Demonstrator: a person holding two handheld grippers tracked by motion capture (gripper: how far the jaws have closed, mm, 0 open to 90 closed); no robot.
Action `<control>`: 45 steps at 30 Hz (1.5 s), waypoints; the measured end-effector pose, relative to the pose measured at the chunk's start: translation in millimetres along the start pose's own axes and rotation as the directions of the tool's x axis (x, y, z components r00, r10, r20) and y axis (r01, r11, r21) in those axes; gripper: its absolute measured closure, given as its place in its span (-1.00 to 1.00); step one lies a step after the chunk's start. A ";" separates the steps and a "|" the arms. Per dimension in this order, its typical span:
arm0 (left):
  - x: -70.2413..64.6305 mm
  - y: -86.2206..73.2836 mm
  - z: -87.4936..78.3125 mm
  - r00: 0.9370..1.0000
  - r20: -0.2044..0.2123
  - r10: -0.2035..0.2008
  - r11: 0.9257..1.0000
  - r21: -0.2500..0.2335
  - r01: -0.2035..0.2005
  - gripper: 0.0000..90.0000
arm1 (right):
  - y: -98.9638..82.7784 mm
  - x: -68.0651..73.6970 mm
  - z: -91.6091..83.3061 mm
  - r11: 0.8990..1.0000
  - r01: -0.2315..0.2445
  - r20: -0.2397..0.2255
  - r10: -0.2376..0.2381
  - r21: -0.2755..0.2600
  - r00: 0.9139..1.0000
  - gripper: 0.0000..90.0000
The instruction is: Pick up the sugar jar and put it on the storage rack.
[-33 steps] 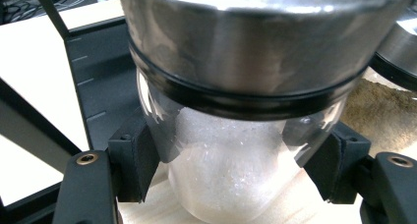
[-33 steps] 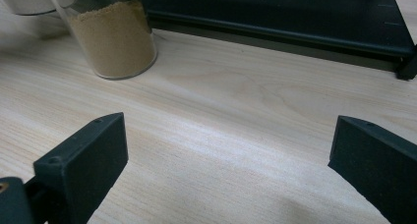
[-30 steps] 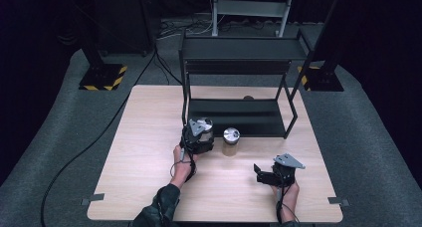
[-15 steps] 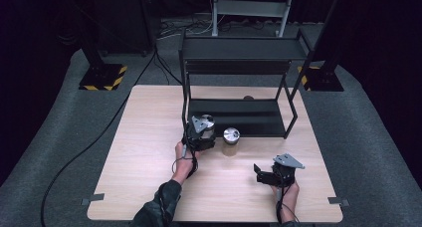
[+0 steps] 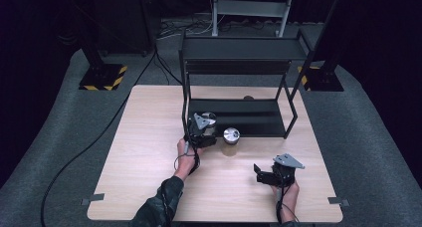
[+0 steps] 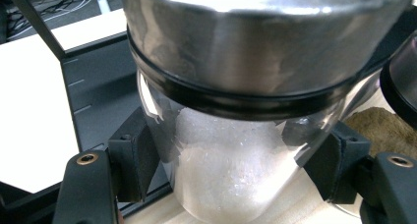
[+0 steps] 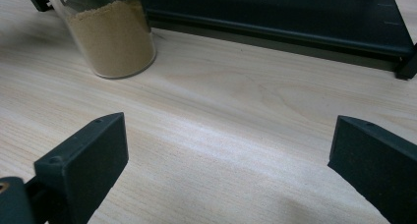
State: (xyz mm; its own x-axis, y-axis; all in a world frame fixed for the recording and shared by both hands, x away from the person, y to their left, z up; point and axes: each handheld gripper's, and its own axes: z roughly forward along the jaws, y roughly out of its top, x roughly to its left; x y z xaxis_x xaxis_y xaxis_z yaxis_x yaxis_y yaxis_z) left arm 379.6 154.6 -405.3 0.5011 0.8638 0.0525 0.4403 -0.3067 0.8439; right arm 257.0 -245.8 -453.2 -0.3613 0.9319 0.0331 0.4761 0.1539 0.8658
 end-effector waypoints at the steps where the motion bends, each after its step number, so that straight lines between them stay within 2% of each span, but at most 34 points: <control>1: 0.6 0.9 0.6 1.000 0.001 0.000 1.000 0.001 0.000 -0.34 | 0.1 0.0 0.0 1.000 0.000 0.000 0.000 0.000 1.000 -0.99; 15: 1.6 10.3 8.1 1.000 -0.005 0.001 1.000 0.001 -0.001 -0.34 | 0.2 0.1 0.1 1.000 0.002 0.000 -0.002 0.001 1.000 -0.99; 20: 2.9 13.3 13.1 1.000 -0.006 -0.011 1.000 -0.005 0.011 -0.34 | 0.2 0.0 0.1 1.000 0.001 0.000 -0.001 0.001 1.000 -0.99; 26: 5.4 13.0 19.7 1.000 -0.002 -0.021 1.000 -0.007 0.021 -0.34 | 0.6 -0.1 0.4 1.000 0.004 -0.002 -0.004 0.003 1.000 -0.99; 33: 10.3 7.7 29.1 0.998 0.012 -0.062 0.998 -0.030 0.062 -0.34 | 0.5 -0.5 0.3 1.000 0.003 -0.004 -0.003 0.003 1.000 -0.99; 40: 8.2 6.8 37.3 0.998 0.000 -0.060 0.997 -0.041 0.060 -0.34 | 0.2 -0.8 0.2 1.000 0.001 -0.005 -0.001 0.001 1.000 -0.99; 45: 8.6 7.6 45.1 0.998 0.003 -0.065 0.997 -0.031 0.066 -0.34 | -0.2 -1.0 0.1 1.000 0.000 -0.005 0.000 -0.001 1.000 -0.99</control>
State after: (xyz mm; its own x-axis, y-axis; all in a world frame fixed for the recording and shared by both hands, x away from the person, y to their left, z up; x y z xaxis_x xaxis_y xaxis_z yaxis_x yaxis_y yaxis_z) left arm 420.8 141.7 -422.5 0.4738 0.8806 -0.0047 0.4485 -0.2367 0.8619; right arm 257.3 -246.8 -453.4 -0.3650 0.9303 0.0357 0.4752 0.1532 0.8665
